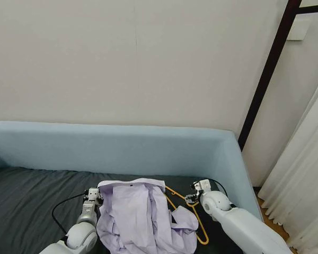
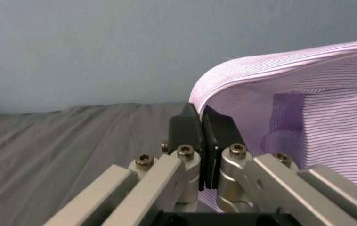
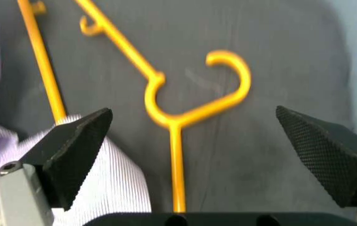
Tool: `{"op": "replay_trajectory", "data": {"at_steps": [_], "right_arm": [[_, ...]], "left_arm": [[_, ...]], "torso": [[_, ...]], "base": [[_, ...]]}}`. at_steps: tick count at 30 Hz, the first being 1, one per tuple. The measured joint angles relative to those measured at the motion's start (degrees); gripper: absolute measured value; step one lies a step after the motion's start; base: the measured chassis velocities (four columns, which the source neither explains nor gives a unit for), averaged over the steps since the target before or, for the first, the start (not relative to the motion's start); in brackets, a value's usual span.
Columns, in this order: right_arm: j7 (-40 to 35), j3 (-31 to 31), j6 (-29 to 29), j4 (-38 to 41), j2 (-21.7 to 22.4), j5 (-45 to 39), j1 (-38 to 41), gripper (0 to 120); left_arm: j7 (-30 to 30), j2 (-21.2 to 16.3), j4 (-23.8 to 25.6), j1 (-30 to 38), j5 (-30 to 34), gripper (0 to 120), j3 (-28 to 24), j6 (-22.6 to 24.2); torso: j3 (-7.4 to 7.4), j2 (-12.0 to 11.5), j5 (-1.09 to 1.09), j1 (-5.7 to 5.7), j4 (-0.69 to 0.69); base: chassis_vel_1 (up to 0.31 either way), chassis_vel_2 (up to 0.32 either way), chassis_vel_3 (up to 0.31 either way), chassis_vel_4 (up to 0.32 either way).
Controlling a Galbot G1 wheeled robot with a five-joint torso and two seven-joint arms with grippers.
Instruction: Pick up the clothes from the sofa and hang them on the clothes hanger.
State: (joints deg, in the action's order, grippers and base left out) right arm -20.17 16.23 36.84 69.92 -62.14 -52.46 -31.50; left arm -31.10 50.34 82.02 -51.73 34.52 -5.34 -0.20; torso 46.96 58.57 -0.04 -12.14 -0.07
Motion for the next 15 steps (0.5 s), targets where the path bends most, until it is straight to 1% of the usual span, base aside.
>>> {"op": "replay_trajectory", "data": {"at_steps": [7, 9, 11, 12, 15], "right_arm": [[1.73, -2.07, 0.6, -3.35, -1.33, 2.47, -2.46, 100], [2.07, -2.89, 0.23, -4.74, -1.95, 2.88, -2.9, 96], [2.23, -3.5, -0.54, -6.26, -2.61, 3.25, -3.04, 88], [2.23, -3.5, -0.54, -6.26, -2.61, 3.25, -3.04, 88], [2.54, -3.85, -0.97, -7.57, -3.25, 3.14, -3.0, 75]], "left_arm": [[0.01, -0.56, 0.97, -0.33, 0.0, 0, 0.01, -0.09], [0.04, -0.58, 1.18, -0.46, -0.02, 0, -0.04, -0.22], [0.11, -0.49, 1.19, -0.58, -0.17, 0, -0.19, -0.41], [0.11, -0.49, 1.19, -0.58, -0.17, 0, -0.19, -0.41], [0.16, -0.07, 1.17, -0.6, -0.4, 0, -0.39, -0.55]], "torso": [[0.0, 0.0, 0.0, 0.0, -0.01], [0.0, 0.0, -0.01, 0.0, -0.01], [0.0, 0.0, -0.01, 0.0, 0.0], [0.0, 0.0, -0.01, 0.0, 0.0], [0.0, 0.0, -0.01, 0.0, -0.01]], "base": [[0.0, 0.0, 0.0, 0.0], [0.0, 0.0, 0.0, 0.0], [0.0, 0.0, 0.0, 0.0], [0.0, 0.0, 0.0, 0.0], [0.0, 0.0, 0.0, 0.0]]}}
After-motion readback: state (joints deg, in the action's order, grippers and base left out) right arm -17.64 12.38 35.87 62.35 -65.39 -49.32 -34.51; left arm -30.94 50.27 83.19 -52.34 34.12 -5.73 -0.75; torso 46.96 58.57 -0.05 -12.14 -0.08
